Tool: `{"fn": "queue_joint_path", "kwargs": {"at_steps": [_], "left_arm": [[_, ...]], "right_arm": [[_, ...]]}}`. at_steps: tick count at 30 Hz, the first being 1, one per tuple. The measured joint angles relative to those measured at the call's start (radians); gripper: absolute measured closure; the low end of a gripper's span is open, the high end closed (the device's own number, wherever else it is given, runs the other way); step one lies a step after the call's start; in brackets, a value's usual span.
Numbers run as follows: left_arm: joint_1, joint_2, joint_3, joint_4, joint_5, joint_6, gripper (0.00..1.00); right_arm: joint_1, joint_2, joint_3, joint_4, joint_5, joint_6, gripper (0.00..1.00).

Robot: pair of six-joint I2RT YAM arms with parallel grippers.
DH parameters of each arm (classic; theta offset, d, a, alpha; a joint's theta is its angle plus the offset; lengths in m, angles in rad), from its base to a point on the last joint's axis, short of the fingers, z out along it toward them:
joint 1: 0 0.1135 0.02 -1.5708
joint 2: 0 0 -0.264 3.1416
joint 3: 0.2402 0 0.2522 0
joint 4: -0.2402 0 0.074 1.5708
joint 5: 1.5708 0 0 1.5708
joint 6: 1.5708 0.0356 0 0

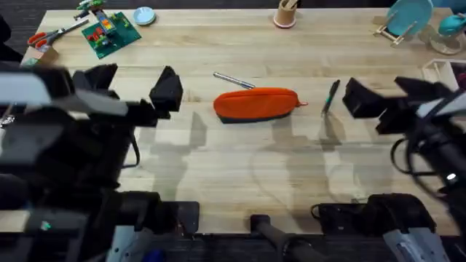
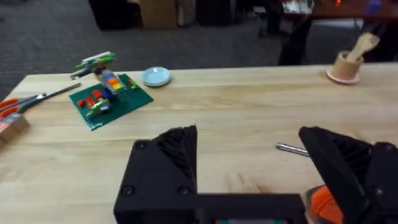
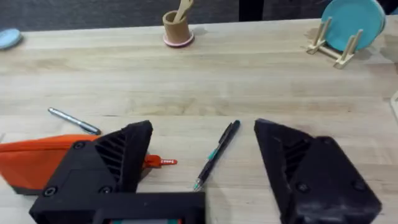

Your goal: Unzip the bag, pick up the pens from the table one at a time and place them inside, then zip the bag closed.

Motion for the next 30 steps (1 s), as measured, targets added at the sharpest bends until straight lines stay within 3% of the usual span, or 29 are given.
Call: {"fn": "queue_joint_path", "kwargs": {"at_steps": [4,17,22,30], "left_arm": [[0.0,0.163,0.12,-0.042,0.08,0.064,0.01],[0.0,0.591,0.489,-0.339,0.358,0.437,0.01],[0.0,0.707,0.549,-0.388,0.45,0.547,0.01],[0.001,0.813,0.55,-0.407,0.517,0.677,0.008]], "right_arm": [[0.0,0.157,0.149,-0.068,-0.008,0.0,0.006],[0.0,0.604,0.601,-0.368,-0.015,0.003,0.005],[0.0,0.657,0.651,-0.373,-0.015,0.003,0.005],[0.0,0.658,0.654,-0.373,-0.015,0.003,0.005]]}}
